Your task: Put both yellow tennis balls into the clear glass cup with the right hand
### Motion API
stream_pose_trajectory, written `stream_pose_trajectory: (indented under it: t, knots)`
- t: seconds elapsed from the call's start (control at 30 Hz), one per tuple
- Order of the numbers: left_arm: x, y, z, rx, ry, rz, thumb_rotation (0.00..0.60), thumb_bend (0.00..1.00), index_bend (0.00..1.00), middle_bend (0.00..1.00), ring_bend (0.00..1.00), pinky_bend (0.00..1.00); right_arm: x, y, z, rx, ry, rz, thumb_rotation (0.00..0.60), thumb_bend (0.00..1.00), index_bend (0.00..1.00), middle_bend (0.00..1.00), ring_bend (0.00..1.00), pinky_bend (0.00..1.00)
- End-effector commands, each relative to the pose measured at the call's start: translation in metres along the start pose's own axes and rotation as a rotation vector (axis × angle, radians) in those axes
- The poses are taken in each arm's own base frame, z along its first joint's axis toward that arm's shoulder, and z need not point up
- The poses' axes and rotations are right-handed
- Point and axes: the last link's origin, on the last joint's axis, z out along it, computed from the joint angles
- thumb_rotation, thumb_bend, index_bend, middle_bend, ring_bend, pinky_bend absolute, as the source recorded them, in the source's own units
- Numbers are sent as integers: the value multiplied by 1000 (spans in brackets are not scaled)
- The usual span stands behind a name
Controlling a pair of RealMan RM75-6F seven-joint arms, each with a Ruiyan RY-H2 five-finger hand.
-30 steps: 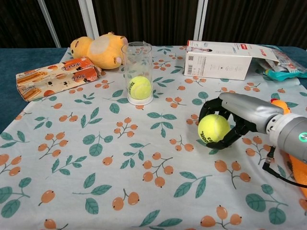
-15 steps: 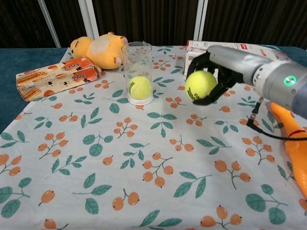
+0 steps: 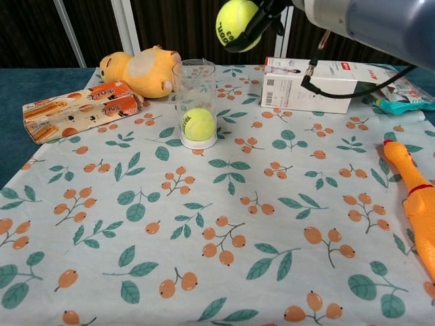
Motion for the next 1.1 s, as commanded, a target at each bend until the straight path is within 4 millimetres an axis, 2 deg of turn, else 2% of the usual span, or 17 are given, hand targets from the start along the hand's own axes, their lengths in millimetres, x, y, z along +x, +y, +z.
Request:
stream_pose_trajectory:
  t: [0.03, 0.3, 0.4, 0.5, 0.7, 0.8, 0.83, 0.87, 0.93, 0.97, 1.1]
  knots:
    - [0, 0, 0, -1, 0, 0, 600, 63, 135, 0, 0, 98, -9, -24, 18, -12, -27, 24, 600, 550, 685, 419, 522, 786]
    - [2, -2, 0, 5, 5, -6, 600, 63, 136, 0, 0, 98, -30, -49, 36, -26, -61, 43, 600, 551, 658, 385, 494, 834]
    - [2, -3, 0, 5, 5, -9, 600, 63, 137, 0, 0, 98, -35, -52, 43, -30, -67, 35, 600, 550, 636, 362, 456, 850]
    - [3, -3, 1, 6, 7, -12, 600, 63, 138, 0, 0, 98, -39, -54, 46, -33, -82, 46, 600, 546, 579, 327, 375, 866]
    - [6, -6, 0, 13, 12, -23, 600, 64, 144, 0, 0, 98, -45, -46, 50, -69, -142, 44, 600, 464, 451, 216, 233, 893]
    - [7, -7, 0, 13, 15, -28, 600, 63, 146, 0, 0, 98, -46, -41, 50, -77, -171, 49, 600, 364, 368, 160, 167, 888]
    - [7, -7, 0, 13, 14, -29, 600, 63, 148, 0, 0, 98, -45, -40, 50, -78, -181, 50, 600, 313, 328, 134, 135, 727]
    - [7, -7, 0, 14, 13, -30, 600, 64, 149, 0, 0, 98, -45, -39, 49, -79, -189, 50, 600, 269, 284, 112, 109, 478]
    - [7, -7, -1, 13, 11, -29, 600, 64, 150, 0, 0, 98, -44, -37, 49, -76, -205, 42, 600, 228, 224, 91, 88, 108]
    - [7, -7, -1, 11, 11, -28, 600, 64, 151, 0, 0, 98, -43, -36, 49, -75, -209, 38, 600, 218, 204, 85, 84, 67]
    - [7, -6, -2, 9, 12, -25, 600, 63, 153, 0, 0, 98, -38, -36, 51, -74, -198, 56, 600, 183, 192, 78, 76, 63]
